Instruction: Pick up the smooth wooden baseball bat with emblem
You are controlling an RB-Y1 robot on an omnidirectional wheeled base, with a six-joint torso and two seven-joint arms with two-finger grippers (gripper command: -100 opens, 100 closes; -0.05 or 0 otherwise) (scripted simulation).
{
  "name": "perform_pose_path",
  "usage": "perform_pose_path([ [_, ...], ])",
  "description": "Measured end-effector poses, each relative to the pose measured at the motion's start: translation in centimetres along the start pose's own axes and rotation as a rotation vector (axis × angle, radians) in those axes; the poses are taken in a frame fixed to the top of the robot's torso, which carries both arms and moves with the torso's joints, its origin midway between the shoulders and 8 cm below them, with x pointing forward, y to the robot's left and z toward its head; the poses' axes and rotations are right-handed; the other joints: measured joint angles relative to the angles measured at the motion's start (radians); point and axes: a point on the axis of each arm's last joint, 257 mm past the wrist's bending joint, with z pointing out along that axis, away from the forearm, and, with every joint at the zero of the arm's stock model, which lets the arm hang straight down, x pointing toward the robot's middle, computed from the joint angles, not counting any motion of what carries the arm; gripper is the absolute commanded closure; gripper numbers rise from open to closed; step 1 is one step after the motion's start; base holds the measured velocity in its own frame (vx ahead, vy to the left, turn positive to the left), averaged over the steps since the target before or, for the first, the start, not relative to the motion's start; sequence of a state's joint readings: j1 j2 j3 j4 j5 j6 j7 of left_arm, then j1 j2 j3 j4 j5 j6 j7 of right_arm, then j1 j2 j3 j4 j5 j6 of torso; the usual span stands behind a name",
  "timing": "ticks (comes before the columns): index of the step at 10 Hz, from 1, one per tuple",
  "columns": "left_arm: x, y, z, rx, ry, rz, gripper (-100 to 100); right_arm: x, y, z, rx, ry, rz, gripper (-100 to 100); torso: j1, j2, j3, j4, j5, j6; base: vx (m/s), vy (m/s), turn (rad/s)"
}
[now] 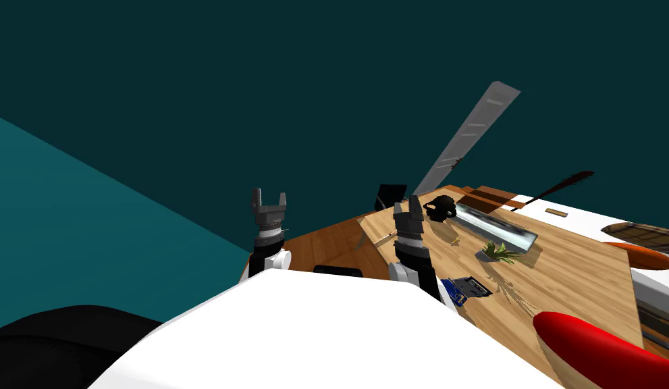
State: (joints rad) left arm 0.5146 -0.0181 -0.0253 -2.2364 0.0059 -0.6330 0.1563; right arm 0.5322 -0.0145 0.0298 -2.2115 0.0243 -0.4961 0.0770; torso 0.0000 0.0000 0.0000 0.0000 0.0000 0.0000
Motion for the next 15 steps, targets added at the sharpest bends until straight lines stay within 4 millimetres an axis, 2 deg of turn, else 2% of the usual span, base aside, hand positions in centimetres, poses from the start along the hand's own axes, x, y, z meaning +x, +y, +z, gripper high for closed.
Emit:
perform_pose_path([
  [4, 0.0, 0.0, 0.0, 0.0, 0.0, 0.0, 0, 0.5, -1.2, -1.1, 0.034, 0.087, -0.065, -100, -0.001, 0.004, 0.002, 0.001, 0.0, 0.0, -0.052, -0.005, 0.18],
  [9, 0.0, 0.0, 0.0, 0.0, 0.0, 0.0, 0, 0.8, -4.4, -3.8, 0.114, 0.225, -0.198, -100, -0.001, 0.003, 0.002, 0.001, 0.0, 0.0, -0.056, 0.0, 0.235],
  [10, 0.0, 0.0, 0.0, 0.0, 0.0, 0.0, 0, 1.1, -5.6, -4.7, 0.138, 0.261, -0.234, -100, -0.001, 0.003, 0.002, 0.001, 0.0, -0.001, -0.035, -0.003, 0.108],
  [12, 0.0, 0.0, 0.0, 0.0, 0.0, 0.0, 0, 0.8, -6.5, -5.9, 0.163, 0.31, -0.286, -100, -0.001, 0.003, 0.002, 0.001, 0.0, 0.0, -0.043, 0.004, 0.258],
  [14, 0.0, 0.0, 0.0, 0.0, 0.0, 0.0, 0, 0.4, -8.7, -7.9, 0.211, 0.397, -0.379, -100, -0.001, 0.003, 0.002, 0.001, 0.0, 0.0, -0.05, 0.004, 0.355],
  [15, 0.0, 0.0, 0.0, 0.0, 0.0, 0.0, 0, 0.9, -9.8, -9.5, 0.237, 0.45, -0.43, -100, -0.001, 0.003, 0.002, 0.001, 0.0, 0.0, -0.028, 0.007, 0.068],
])
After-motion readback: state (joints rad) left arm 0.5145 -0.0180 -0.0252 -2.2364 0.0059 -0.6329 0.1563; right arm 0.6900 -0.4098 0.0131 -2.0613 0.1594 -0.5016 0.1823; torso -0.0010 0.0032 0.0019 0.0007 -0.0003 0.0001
